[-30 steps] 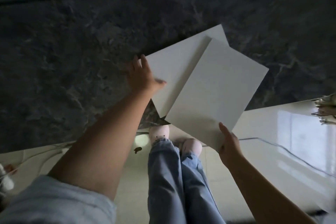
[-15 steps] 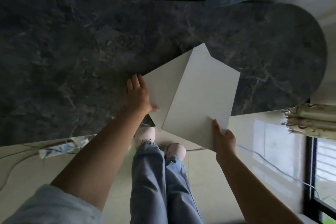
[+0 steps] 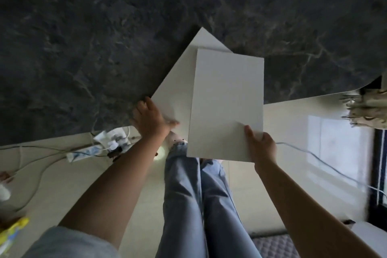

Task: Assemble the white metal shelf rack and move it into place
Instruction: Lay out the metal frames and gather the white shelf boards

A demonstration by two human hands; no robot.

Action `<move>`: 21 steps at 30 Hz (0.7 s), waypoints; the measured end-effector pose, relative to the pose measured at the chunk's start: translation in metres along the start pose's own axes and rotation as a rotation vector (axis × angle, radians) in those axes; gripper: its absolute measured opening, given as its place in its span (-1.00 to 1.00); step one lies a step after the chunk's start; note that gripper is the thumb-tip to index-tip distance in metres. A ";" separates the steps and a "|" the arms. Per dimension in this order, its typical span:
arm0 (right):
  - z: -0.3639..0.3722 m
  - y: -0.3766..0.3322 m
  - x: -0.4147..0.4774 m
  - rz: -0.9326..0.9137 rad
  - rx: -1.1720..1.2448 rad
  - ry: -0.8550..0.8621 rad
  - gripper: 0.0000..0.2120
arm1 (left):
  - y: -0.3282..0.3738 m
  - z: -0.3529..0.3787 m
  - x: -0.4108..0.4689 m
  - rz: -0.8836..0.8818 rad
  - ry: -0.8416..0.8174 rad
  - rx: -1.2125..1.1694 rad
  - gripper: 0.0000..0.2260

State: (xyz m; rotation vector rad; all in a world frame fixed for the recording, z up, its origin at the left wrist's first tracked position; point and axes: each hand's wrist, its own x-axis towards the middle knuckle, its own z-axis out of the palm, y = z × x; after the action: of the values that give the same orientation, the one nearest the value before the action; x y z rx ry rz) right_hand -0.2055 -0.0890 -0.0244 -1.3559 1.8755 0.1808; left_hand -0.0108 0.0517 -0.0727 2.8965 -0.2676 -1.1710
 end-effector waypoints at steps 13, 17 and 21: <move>0.005 0.025 -0.001 -0.006 0.067 -0.084 -0.64 | -0.025 0.085 -0.058 -0.639 -0.257 -1.530 -0.83; -0.002 0.024 -0.005 -0.015 0.112 -0.193 -0.69 | -0.030 0.070 -0.070 -0.512 -0.123 -1.458 -0.81; -0.016 0.011 -0.018 -0.019 0.115 -0.271 -0.72 | -0.046 0.050 -0.086 -0.383 0.069 -1.256 -0.87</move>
State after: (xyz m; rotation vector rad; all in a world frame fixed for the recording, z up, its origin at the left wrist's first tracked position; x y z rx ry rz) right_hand -0.2216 -0.0795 -0.0047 -1.2067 1.6219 0.2312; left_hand -0.0985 0.1141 -0.0528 1.8477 0.7689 -0.7721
